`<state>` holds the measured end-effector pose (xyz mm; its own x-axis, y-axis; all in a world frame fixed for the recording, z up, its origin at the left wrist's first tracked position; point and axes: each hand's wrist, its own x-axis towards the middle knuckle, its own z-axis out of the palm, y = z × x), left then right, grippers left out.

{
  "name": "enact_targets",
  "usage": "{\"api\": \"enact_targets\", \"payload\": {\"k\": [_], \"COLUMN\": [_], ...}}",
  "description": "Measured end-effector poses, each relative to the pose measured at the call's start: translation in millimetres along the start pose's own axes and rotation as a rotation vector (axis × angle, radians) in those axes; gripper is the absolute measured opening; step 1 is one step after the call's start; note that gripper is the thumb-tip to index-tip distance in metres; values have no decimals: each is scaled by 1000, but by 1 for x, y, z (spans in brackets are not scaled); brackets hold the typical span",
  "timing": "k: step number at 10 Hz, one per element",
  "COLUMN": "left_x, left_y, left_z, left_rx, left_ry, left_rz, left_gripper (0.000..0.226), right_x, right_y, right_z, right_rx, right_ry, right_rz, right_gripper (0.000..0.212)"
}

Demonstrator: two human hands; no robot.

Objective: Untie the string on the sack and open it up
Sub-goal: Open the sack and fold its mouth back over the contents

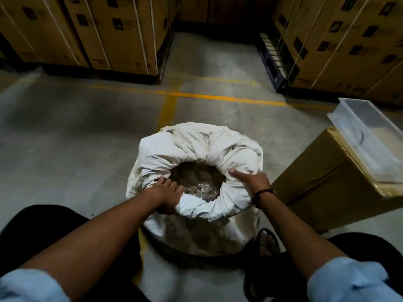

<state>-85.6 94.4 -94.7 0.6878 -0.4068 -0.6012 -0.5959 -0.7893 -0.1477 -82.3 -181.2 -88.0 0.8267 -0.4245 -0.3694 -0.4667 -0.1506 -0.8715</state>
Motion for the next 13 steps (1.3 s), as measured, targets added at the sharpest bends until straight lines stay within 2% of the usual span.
{"api": "enact_targets", "payload": {"k": [1,2,3,4,5,6,7,8,9,10,11,12,13], "left_x": [5,13,13,-5,-24,-30,-27,-19,-9,0,4,13,24], "left_y": [12,22,28,45,64,56,50,56,49,35,23,9,0], "left_z": [10,13,5,30,76,88,63,5,-49,-79,-113,-135,-143], "left_rx": [-32,-47,-43,-32,135,259,77,-176,-384,-324,-272,-264,-262], "left_ry": [-3,-69,-214,-225,-258,-200,-41,-247,183,814,1162,1152,1067], "left_rz": [-35,-53,-44,34,60,231,197,214,207,116,89,60,50], "left_gripper": [79,99,111,71,60,47,63,99,82,76,93,114,133], "right_x": [-17,-40,-39,-15,4,2,-2,-10,-18,-19,-24,-35,-43], "right_y": [-44,-70,-71,-76,-84,-85,-87,-81,-75,-84,-92,-92,-91], "right_z": [4,6,3,-13,-42,-37,-21,-14,-7,-9,-14,-21,-26], "right_rx": [-311,-677,-836,-742,-695,-678,-589,-399,-403,-593,-834,-1030,-1168], "right_ry": [37,100,187,284,359,257,165,44,-90,-124,-132,-50,109], "right_rz": [-409,-875,-962,-814,-652,-610,-607,-319,-225,-337,-567,-735,-876], "right_gripper": [69,48,35,33,26,32,41,89,122,94,70,63,61]}}
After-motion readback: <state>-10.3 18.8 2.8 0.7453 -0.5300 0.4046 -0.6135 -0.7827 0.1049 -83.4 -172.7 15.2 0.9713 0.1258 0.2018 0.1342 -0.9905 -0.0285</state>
